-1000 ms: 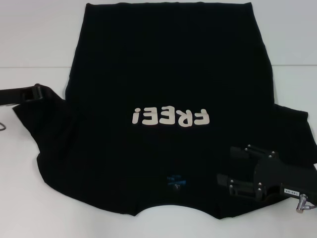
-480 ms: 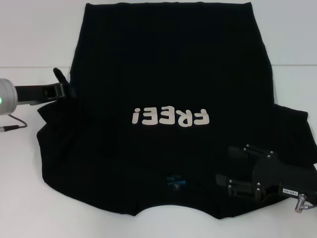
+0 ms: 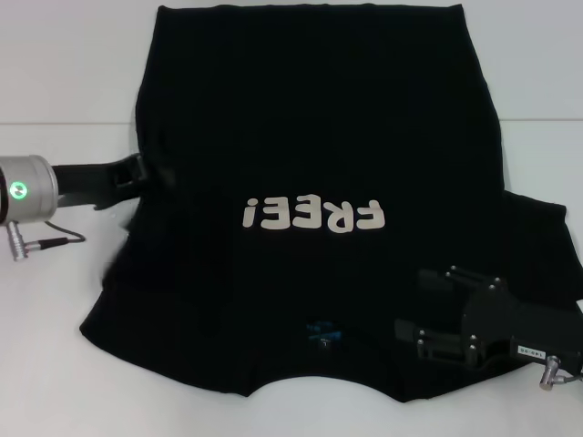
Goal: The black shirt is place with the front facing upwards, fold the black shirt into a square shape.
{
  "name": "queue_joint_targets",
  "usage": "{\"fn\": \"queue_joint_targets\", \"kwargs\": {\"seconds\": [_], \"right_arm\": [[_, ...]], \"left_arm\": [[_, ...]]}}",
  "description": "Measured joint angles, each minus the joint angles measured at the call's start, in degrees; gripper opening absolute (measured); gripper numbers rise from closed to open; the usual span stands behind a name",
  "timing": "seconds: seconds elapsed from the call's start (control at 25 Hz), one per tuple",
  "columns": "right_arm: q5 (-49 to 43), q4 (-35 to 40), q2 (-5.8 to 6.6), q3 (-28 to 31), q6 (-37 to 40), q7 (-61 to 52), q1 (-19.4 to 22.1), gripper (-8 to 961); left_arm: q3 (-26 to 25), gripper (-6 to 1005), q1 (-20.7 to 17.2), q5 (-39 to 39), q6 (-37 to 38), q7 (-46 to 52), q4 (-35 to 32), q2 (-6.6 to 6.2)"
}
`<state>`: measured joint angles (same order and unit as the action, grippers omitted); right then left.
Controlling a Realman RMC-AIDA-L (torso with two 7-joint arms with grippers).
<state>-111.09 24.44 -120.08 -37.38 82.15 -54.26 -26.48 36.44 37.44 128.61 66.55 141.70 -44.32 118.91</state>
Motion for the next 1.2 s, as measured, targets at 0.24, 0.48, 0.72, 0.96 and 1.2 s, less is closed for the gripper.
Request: {"fn": "queue_joint_targets", "kwargs": {"seconds": [0.24, 0.48, 0.72, 0.96, 1.2], "right_arm": [[0.00, 0.00, 0.03, 0.03, -0.29, 0.08, -0.16, 856], [0.00, 0.00, 0.02, 0.16, -0.72, 0.01, -0.32, 856], [-0.01, 0.05, 0.10, 1.90, -0.76, -2.73, -0.15, 857], [-0.14, 6.31, 0.86, 4.57, -0.77, -19.32, 0.64, 856], [-5.38, 22.47, 3.47, 4.12, 0.39, -50.25, 2.27, 857]], "left_arm": [[-0.16, 170, -0.67, -6.93, -0.73, -2.42, 5.39, -0.47], [-0.47, 345, -2.92, -13.61, 1.56, -10.19, 5.71, -0.39], [-2.76, 460, -6.73, -20.87, 16.87, -40.25, 4.90, 1.19], [0.03, 548, -11.57, -20.33, 20.93, -62.03, 4.02, 3.44], [2.54, 856, -14.23, -18.08, 21.19, -72.16, 3.88, 4.91]]}}
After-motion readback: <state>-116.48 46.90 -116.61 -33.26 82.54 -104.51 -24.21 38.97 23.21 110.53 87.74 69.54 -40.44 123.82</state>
